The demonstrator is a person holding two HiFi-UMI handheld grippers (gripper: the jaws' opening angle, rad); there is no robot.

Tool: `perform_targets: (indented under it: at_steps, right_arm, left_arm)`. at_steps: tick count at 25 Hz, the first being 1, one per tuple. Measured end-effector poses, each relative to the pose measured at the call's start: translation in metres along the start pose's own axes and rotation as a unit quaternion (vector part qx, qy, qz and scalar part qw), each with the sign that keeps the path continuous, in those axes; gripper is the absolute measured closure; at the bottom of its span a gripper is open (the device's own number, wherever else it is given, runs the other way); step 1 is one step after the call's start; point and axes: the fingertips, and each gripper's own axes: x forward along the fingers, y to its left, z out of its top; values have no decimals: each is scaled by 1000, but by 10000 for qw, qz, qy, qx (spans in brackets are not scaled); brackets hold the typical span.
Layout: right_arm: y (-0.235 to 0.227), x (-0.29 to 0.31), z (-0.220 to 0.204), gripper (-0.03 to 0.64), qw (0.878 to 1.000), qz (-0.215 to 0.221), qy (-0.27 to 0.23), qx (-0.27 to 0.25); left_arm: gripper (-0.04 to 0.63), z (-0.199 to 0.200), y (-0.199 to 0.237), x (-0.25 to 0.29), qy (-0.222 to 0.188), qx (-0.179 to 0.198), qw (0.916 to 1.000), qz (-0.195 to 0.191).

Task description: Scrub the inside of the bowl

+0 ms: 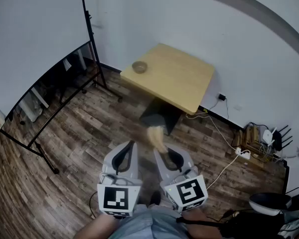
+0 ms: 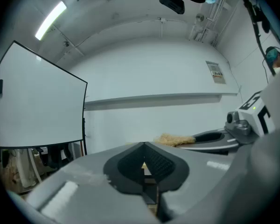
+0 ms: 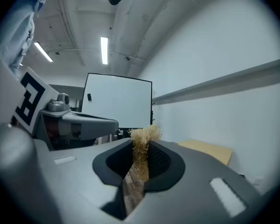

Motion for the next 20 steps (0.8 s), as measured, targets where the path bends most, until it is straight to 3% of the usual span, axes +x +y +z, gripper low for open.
perform_targets:
  at_steps: [2, 6, 12, 20]
  right_arm:
    - [-1, -1, -1, 560, 9999, 27, 111, 60]
    - [-7, -6, -6, 560, 9997, 64, 160, 156]
    - [-32, -11, -11, 559, 9996, 112, -16, 267]
    - [-47, -9, -34, 556, 9964, 295, 31, 798]
  left_arm:
    - [574, -2, -1, 3, 14, 117, 9999, -28]
    - [574, -4, -11, 7, 116, -40, 9999, 7]
    - [574, -1, -27, 24, 176, 203, 9996, 29]
    - [574, -20, -36, 38, 542, 312, 9979, 147]
